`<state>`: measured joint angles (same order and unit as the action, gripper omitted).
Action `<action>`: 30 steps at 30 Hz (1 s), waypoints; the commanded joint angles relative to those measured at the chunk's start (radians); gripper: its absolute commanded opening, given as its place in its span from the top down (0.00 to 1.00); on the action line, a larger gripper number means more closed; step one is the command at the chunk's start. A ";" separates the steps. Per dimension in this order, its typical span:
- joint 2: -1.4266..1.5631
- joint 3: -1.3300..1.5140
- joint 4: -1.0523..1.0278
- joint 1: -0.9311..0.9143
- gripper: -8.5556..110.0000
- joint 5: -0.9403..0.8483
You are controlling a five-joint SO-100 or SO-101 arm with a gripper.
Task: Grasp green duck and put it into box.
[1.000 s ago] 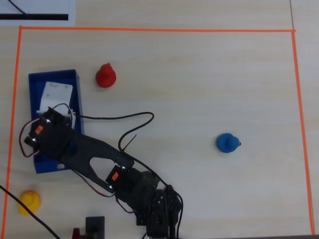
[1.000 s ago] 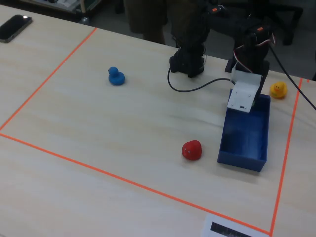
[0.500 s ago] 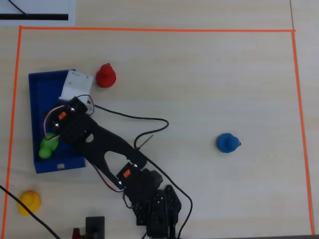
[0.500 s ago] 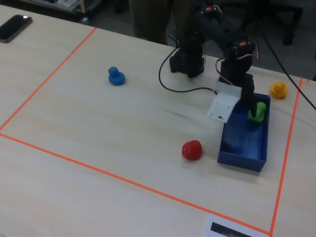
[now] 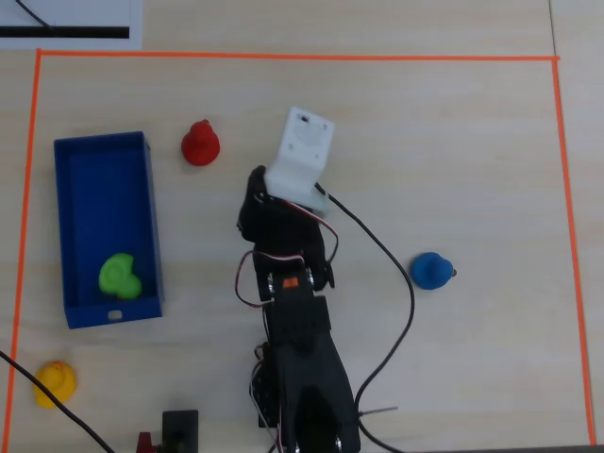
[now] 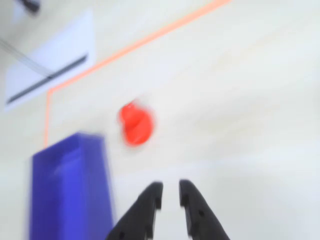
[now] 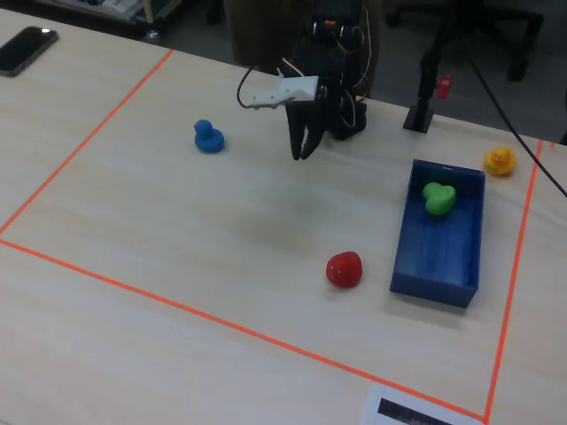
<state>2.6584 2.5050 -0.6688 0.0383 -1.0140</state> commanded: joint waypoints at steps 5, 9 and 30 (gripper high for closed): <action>0.459 0.505 0.189 -0.123 0.93 -0.129; 0.571 0.604 0.124 -0.129 0.93 -0.138; 0.653 0.604 -0.641 -0.115 0.91 -0.268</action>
<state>3.3257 3.1140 -1.2916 -0.0782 -1.2855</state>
